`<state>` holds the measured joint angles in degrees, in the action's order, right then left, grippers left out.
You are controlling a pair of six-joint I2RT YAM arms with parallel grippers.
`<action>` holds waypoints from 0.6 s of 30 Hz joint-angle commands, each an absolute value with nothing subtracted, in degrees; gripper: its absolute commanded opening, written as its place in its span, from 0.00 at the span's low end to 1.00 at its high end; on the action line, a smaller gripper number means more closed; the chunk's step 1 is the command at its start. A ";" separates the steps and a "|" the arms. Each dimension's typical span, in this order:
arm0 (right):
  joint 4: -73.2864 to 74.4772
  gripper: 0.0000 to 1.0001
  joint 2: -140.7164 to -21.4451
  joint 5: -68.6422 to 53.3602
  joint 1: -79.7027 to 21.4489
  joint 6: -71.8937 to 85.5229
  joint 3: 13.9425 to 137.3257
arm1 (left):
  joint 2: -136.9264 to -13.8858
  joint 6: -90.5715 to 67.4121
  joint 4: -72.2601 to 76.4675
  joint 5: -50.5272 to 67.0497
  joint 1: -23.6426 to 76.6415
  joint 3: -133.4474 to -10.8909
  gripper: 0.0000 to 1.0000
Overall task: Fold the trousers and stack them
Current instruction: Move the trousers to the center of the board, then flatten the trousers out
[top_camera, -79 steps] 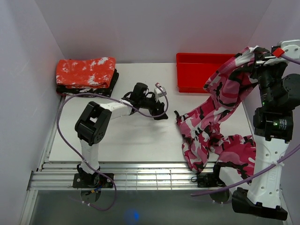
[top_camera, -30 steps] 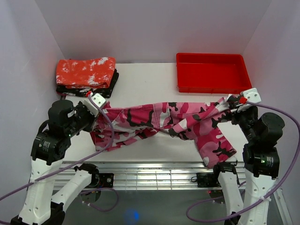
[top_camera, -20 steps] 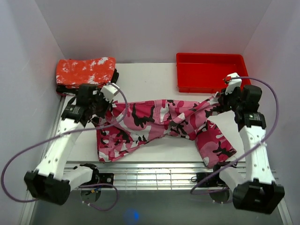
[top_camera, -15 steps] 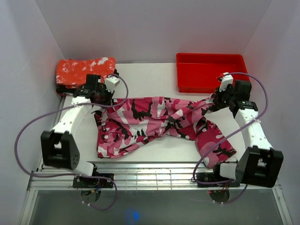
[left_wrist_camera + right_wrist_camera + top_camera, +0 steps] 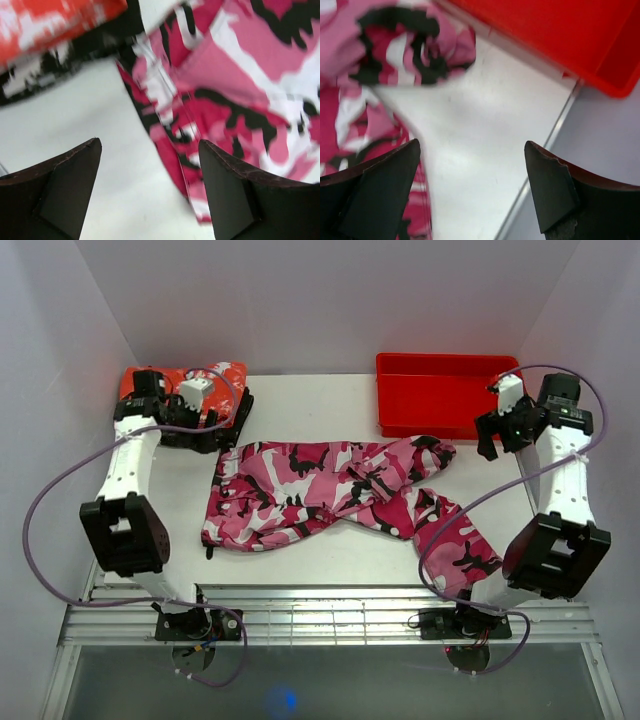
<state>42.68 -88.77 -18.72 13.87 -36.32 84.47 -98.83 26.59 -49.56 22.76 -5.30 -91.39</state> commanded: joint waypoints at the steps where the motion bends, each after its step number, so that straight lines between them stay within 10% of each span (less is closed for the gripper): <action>1: 65.18 0.90 -82.72 -22.24 16.87 -53.68 83.86 | -87.91 37.85 -65.03 31.12 -7.38 -84.67 0.89; 18: 62.95 0.93 -84.56 -16.27 5.03 -47.30 47.31 | -83.14 34.72 -57.50 22.95 -11.07 -51.78 0.90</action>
<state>67.44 -85.56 -18.76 8.58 -50.50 50.00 -83.70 35.70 -62.06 24.25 -10.76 -52.84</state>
